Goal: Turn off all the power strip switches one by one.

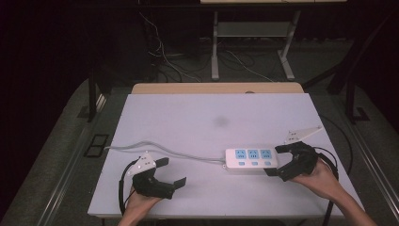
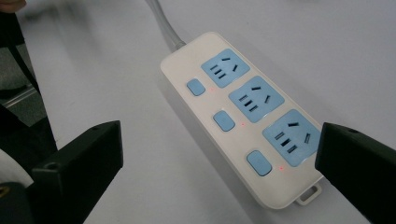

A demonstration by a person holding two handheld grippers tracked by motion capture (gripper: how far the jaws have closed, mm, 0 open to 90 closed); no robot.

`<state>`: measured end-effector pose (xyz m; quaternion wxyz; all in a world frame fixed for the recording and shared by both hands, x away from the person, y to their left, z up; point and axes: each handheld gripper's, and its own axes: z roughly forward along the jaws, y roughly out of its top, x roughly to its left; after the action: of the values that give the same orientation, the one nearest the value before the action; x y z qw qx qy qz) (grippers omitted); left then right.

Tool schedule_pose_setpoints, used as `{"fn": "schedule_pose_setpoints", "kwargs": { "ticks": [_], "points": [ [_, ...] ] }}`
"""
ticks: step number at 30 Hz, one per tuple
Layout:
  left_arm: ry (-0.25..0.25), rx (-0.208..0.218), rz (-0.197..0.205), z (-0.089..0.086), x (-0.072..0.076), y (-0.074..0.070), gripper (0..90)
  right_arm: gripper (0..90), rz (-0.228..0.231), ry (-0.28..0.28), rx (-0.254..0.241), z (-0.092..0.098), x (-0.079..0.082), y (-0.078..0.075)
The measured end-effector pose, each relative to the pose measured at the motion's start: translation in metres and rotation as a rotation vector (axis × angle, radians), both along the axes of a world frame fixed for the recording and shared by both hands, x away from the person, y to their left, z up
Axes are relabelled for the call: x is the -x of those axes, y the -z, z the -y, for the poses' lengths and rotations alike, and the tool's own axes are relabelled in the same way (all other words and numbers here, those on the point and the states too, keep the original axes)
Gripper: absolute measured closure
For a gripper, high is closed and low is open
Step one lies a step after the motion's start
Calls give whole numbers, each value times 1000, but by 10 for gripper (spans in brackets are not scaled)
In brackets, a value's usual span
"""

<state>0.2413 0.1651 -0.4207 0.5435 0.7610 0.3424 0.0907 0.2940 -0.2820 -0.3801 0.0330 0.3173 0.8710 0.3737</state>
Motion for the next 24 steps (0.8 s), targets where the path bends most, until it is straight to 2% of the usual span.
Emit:
{"fn": "schedule_pose_setpoints", "kwargs": {
  "ticks": [17, 19, 20, 22, 24],
  "points": [
    [7, -3, -1, 1, 0, 0, 0, 8, -38, -27, 44, -1, -17, 2],
    [7, -4, -1, 0, 0, 0, 0, 39, -40, -28, 52, 0, -20, 3],
    [6, -4, -1, 0, 0, 0, 0, 88, -35, -37, 50, 1, -20, 3],
    [8, -4, 0, 0, 0, 0, 0, 98, -37, -36, 44, 3, -22, 3],
    [5, 2, 3, 0, 1, 0, 0, 190, -41, -49, 36, 6, -23, 3]
  ]
}}
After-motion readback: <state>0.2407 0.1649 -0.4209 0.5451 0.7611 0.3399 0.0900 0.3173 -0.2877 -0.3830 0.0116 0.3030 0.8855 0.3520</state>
